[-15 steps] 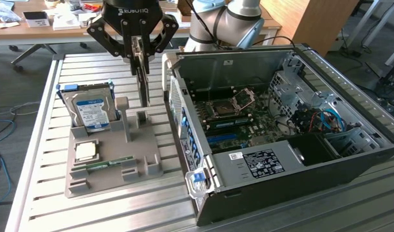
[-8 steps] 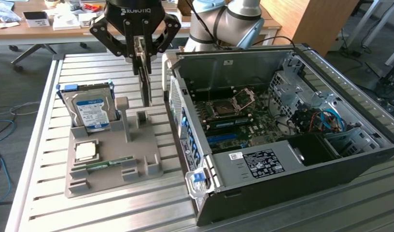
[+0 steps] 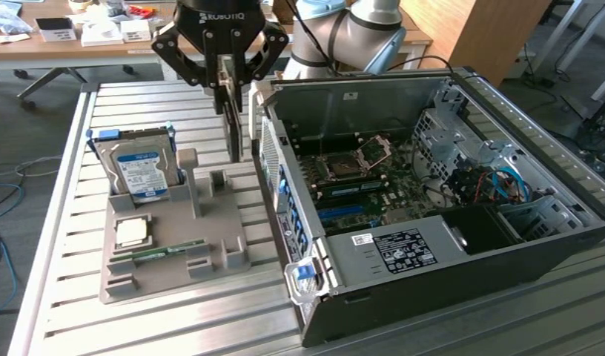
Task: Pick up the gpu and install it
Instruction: 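Pick up the gpu and move the gpu toward the slot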
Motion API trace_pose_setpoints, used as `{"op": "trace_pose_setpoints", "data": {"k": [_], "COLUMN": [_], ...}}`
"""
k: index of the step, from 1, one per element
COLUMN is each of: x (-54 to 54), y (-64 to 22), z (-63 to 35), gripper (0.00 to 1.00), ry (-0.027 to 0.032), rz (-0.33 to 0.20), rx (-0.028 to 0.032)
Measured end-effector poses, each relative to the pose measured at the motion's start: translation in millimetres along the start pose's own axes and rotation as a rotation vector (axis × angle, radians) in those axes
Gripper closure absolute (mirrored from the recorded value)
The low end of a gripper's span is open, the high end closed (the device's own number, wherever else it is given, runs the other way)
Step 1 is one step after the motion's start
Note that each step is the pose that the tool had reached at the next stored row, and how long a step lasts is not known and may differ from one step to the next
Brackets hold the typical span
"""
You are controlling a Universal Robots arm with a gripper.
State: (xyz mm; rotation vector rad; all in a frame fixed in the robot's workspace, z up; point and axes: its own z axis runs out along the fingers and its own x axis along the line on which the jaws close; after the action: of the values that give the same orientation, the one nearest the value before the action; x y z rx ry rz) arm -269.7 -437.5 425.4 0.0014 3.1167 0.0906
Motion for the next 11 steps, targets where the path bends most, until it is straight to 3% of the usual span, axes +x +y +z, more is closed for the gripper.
{"op": "trace_pose_setpoints", "data": {"k": [11], "x": [-28.2], "y": [0.3], "z": [0.7], "gripper": [0.73], "ry": [0.0001], "rz": [0.0], "rx": [-0.0047]}}
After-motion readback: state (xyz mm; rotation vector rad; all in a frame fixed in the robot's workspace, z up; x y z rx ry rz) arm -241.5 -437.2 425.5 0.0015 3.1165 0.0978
